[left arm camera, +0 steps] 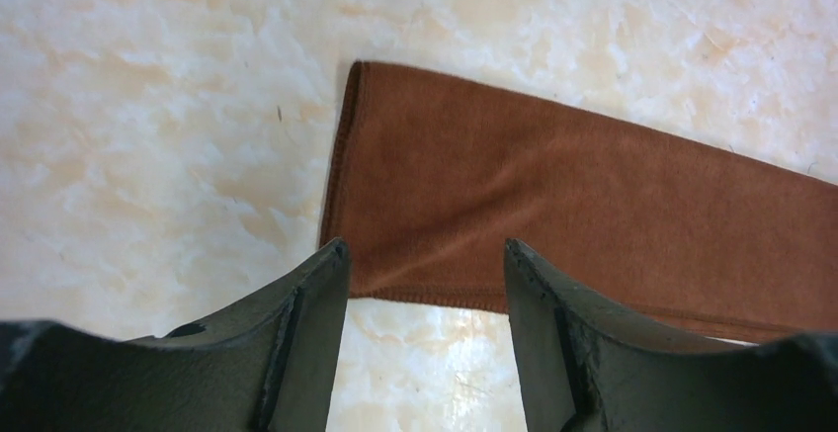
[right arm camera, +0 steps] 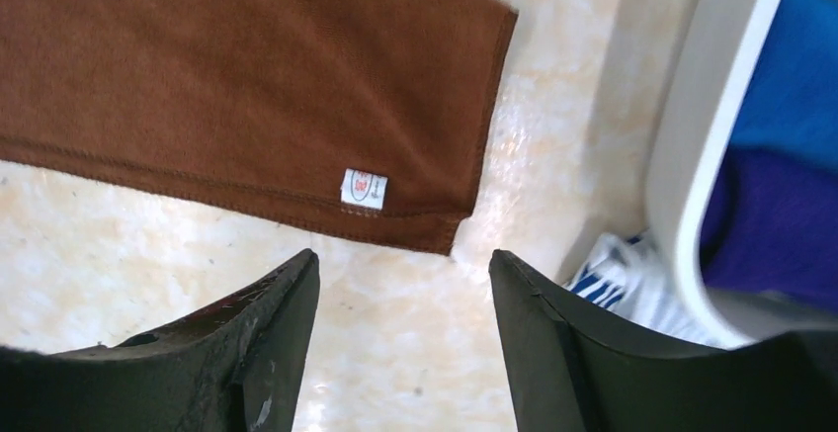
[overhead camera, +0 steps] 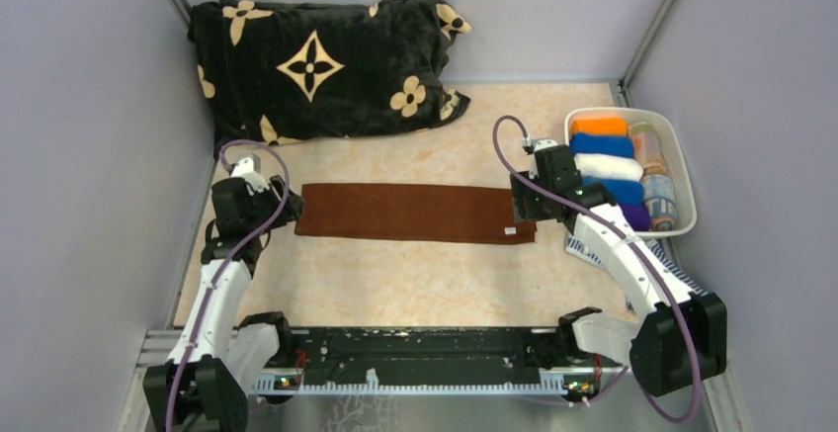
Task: Roll the towels
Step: Fold the towel at the center of the board.
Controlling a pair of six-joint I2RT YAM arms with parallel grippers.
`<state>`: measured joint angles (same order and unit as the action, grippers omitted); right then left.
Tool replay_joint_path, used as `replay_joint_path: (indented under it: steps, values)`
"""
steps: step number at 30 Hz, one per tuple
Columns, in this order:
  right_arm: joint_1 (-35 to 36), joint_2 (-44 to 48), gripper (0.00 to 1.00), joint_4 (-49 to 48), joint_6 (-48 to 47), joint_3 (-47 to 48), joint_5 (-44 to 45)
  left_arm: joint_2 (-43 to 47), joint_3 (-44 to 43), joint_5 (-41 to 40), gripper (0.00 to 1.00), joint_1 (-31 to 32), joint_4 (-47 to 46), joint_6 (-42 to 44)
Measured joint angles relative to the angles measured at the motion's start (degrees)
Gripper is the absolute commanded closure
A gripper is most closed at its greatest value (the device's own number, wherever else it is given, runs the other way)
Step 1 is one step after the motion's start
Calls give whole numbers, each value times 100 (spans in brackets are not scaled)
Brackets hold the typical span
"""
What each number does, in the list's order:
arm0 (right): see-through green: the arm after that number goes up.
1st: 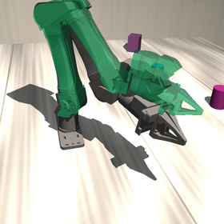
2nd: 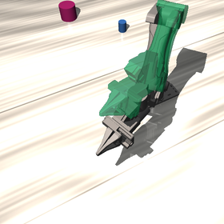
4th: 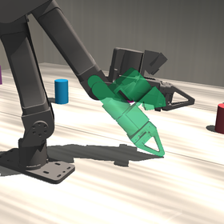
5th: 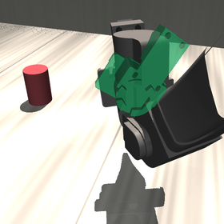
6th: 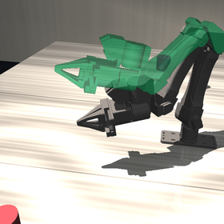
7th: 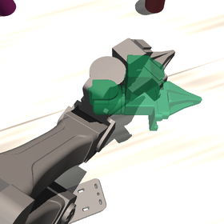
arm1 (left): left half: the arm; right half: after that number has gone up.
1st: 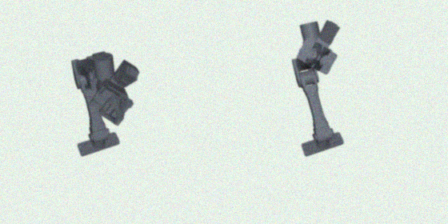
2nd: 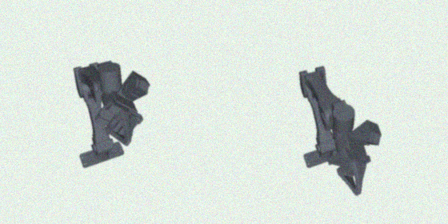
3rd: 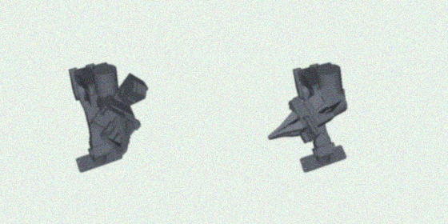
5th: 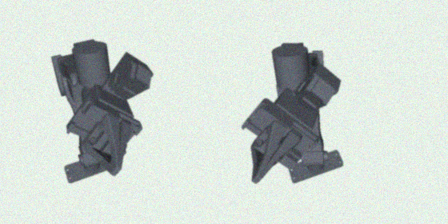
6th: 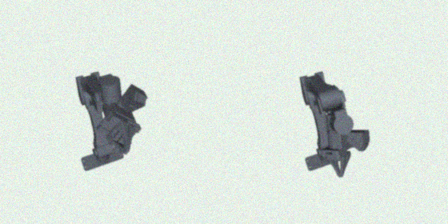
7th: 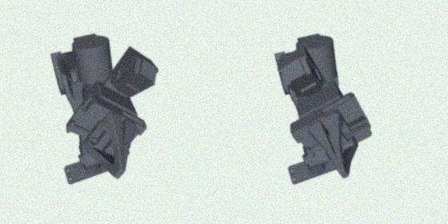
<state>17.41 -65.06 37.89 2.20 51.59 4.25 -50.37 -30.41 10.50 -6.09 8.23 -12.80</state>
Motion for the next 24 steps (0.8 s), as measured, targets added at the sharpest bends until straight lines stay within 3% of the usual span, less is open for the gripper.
replay_joint_path:
  steps: [1,3,4,11,15,20,24]
  values:
    - [-4,-37,32,-35,319,-72,39,0,0,11,36,0,98,-87]
    - [-28,-46,9,-72,835,-269,98,-11,2,59,36,2,227,-260]
    - [-33,-37,5,-107,1132,-411,118,-20,4,90,36,2,267,-337]
    - [-33,98,4,-531,2540,-1123,247,-295,201,184,37,136,269,-841]
    - [-35,205,17,-911,3029,-1469,474,-732,227,173,38,254,243,-925]
    - [-63,203,50,-1180,3333,-1604,612,-1405,-61,136,38,479,278,-831]
    - [-68,201,56,-1338,3609,-1735,767,-1917,-542,81,38,588,249,-621]
